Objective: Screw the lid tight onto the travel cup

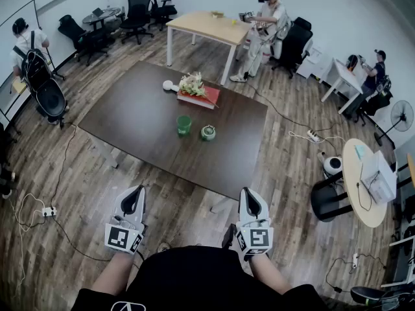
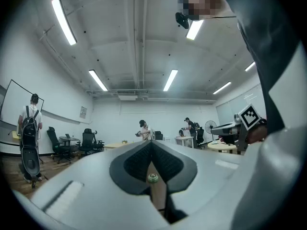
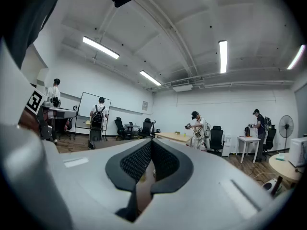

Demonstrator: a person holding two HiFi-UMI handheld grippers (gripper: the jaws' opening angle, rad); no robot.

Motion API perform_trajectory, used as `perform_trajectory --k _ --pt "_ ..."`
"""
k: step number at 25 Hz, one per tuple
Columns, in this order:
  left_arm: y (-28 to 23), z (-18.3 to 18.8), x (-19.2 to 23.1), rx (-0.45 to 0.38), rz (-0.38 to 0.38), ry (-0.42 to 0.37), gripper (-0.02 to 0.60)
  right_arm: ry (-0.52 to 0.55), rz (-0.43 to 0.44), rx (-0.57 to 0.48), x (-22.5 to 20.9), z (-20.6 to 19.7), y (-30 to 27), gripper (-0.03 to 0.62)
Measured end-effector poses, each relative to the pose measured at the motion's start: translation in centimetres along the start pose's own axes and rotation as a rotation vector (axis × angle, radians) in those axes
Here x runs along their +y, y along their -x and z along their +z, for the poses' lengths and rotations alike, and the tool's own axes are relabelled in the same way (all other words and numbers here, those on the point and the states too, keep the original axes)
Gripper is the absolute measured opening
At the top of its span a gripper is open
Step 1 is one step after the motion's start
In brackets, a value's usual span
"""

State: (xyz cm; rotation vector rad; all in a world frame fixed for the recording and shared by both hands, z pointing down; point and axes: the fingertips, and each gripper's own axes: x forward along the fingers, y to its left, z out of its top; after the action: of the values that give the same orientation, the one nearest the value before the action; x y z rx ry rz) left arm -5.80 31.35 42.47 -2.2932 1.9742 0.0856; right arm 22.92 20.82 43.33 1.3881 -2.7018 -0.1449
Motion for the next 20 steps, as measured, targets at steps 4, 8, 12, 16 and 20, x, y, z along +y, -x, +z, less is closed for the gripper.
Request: perform_trajectory --k 4,8,12,16,20 --pt "-0.2 0.3 0.2 -0.006 0.007 -0.004 0.000 -0.001 -0.005 -0.002 -0.4 -0.2 -0.1 0.006" --pt "-0.5 0.3 -0.2 -0.008 0.015 -0.006 0.000 -0.007 -0.015 -0.002 -1.2 -0.6 0.1 0.006" --pt "-0.8 0.4 -0.4 -0.014 0.013 -0.008 0.000 -0.059 -0.009 -0.022 -1.5 -0.7 0.1 0.008" --pt "-1.9 0.9 -1.3 -0.046 -0.017 -0.004 0.000 -0.072 -0.009 -0.019 -2.3 -1.2 -0.1 0.008" --pt "-3.1 0.9 -2.1 -0.048 -0.017 0.023 0.000 -0.081 0.015 -0.013 -2.9 -2.1 -0.4 0.008"
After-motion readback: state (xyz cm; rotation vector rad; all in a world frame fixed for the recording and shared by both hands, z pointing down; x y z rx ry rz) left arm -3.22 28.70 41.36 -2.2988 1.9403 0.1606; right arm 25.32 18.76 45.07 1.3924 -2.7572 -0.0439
